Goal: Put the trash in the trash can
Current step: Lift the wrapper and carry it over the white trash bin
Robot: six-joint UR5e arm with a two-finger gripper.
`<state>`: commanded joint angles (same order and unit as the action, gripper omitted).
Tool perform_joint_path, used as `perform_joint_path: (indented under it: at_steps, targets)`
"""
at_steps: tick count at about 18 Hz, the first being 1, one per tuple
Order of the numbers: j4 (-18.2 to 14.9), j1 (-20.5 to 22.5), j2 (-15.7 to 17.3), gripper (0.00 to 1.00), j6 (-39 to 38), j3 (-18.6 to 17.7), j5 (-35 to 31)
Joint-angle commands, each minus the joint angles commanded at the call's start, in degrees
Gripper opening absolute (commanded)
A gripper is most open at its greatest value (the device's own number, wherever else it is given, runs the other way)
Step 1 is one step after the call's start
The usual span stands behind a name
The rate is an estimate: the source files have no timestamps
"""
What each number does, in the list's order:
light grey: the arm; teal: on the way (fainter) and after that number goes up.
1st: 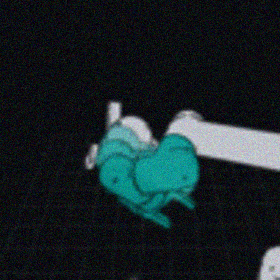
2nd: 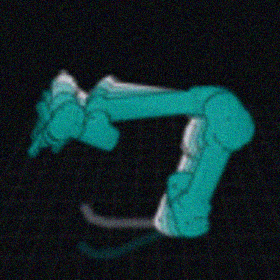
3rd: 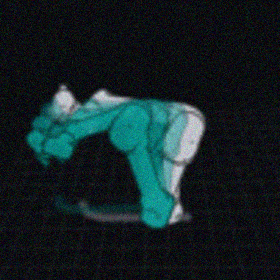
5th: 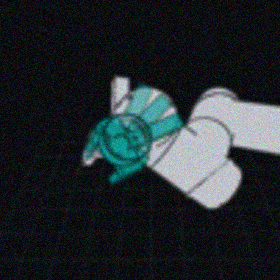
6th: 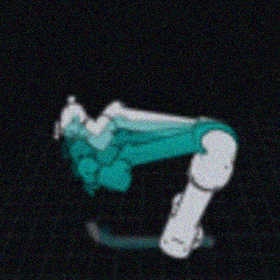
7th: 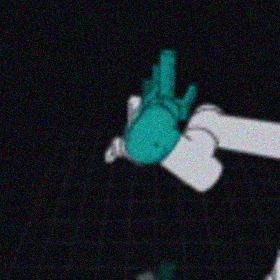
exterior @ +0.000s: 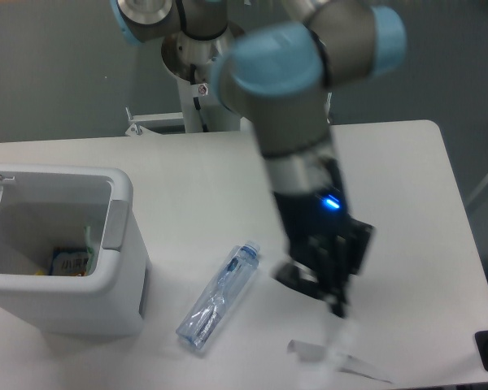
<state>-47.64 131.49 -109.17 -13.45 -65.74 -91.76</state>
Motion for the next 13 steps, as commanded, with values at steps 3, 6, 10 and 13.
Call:
perform_joint_path:
  at_steps: [3, 6, 10, 13]
  targets:
    - [-0.1, -3.0, 3.6, 0.0, -0.8, -0.4, 0.4]
    - [0.0, -5.2, 6.8, 0.0, -2.9, -1.2, 1.5]
    - [0.0, -7.4, 11.7, 0.0, -3.3, -5.7, 1.8]
    - [-0.1, -11.4, 14.5, 0.0, -3.4, -8.4, 2.1]
